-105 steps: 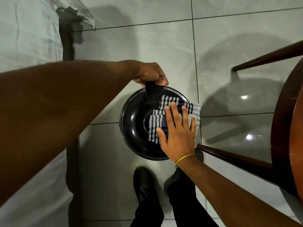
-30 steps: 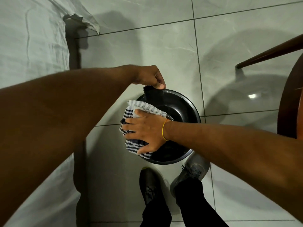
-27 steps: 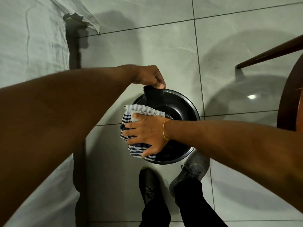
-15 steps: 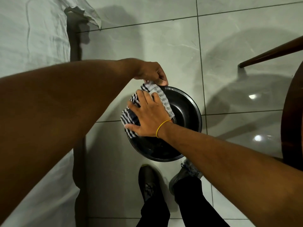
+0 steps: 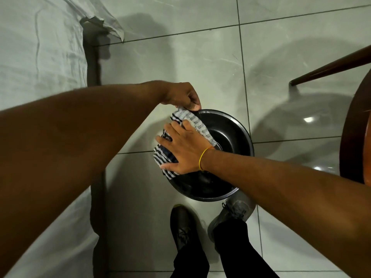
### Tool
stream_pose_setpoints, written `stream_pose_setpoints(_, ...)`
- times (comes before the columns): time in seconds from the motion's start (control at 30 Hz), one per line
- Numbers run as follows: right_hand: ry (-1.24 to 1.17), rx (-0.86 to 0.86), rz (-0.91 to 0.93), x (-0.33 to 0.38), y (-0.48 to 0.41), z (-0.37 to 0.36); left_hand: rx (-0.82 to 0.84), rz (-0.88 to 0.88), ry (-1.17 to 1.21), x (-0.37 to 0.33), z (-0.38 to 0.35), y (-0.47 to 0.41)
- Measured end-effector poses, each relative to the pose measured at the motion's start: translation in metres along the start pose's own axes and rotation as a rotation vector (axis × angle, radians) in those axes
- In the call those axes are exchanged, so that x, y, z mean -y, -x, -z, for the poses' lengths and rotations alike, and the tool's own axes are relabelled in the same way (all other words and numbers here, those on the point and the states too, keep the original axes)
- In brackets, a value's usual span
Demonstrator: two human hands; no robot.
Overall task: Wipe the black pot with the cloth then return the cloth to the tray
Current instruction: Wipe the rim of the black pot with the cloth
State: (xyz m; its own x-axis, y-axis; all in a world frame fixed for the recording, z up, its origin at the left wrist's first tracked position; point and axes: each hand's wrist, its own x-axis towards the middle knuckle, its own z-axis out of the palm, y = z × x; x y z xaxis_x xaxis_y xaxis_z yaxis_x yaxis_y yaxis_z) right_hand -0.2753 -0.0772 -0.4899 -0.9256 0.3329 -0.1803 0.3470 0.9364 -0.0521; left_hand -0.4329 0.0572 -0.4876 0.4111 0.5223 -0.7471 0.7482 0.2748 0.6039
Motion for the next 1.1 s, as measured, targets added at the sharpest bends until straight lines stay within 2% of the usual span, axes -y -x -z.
stream_pose_setpoints(0.13,0.009,-0.039,0.191,-0.006,0.008,-0.001,-0.047,-0.016,0.013,0.006,-0.006,0.0)
stream_pose_setpoints(0.37,-0.017,-0.063,0.638,-0.009,0.012,-0.008,-0.068,0.015,-0.006,0.006,-0.008,0.001)
stream_pose_setpoints(0.5,-0.024,-0.069,0.678,-0.011,0.015,-0.01,-0.072,0.007,0.012,0.01,-0.009,0.002)
stream_pose_setpoints(0.6,-0.059,-0.103,0.502,-0.007,0.022,-0.016,-0.084,0.014,0.021,0.011,-0.01,0.003)
stream_pose_setpoints(0.87,-0.342,-0.146,-0.547,0.011,0.038,-0.012,-0.05,0.049,0.084,0.013,-0.01,0.008)
stream_pose_setpoints(0.93,-0.374,-0.171,-0.756,0.015,0.036,-0.01,-0.029,0.062,0.136,0.01,-0.011,0.011)
stream_pose_setpoints(1.1,-0.449,-0.223,-1.011,0.016,0.03,-0.009,-0.024,0.144,0.222,0.014,-0.015,0.011)
